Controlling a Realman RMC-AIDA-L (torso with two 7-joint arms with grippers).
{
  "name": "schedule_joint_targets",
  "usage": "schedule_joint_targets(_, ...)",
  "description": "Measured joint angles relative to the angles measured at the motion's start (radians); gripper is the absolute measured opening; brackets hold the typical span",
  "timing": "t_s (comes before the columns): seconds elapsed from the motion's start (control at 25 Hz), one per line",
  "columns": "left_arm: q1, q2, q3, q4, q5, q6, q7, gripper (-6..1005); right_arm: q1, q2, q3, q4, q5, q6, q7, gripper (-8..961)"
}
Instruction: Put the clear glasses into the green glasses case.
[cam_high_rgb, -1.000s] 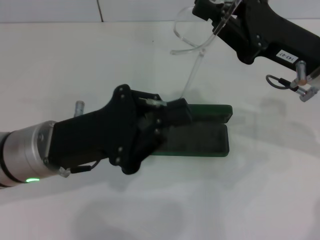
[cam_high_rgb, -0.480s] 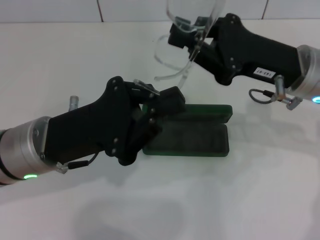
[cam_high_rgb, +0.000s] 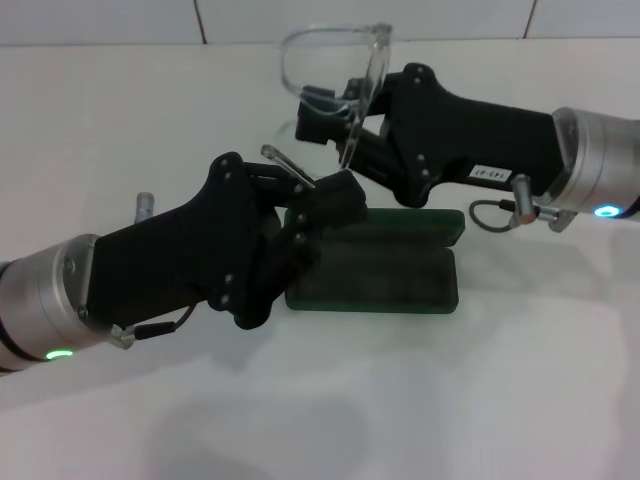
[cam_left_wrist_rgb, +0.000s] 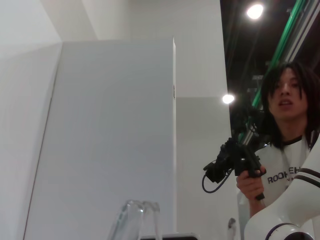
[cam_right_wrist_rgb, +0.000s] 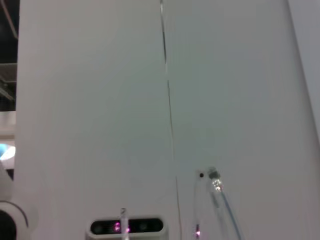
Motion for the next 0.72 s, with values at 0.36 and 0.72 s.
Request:
schedule_joint_targets(0.36, 0.013, 0.0, 0.0, 0.0, 0.0, 0.0, 0.0, 50, -0.033, 0.0, 0.001, -0.01, 0.036, 0.002, -0.004, 117)
schedule_joint_targets(0.72, 0.017, -0.001, 0.004, 0.001, 0.0, 0.002, 0.0, 51, -0.04, 0.0, -0.004, -0.01, 0.041, 0.003, -0.004, 117)
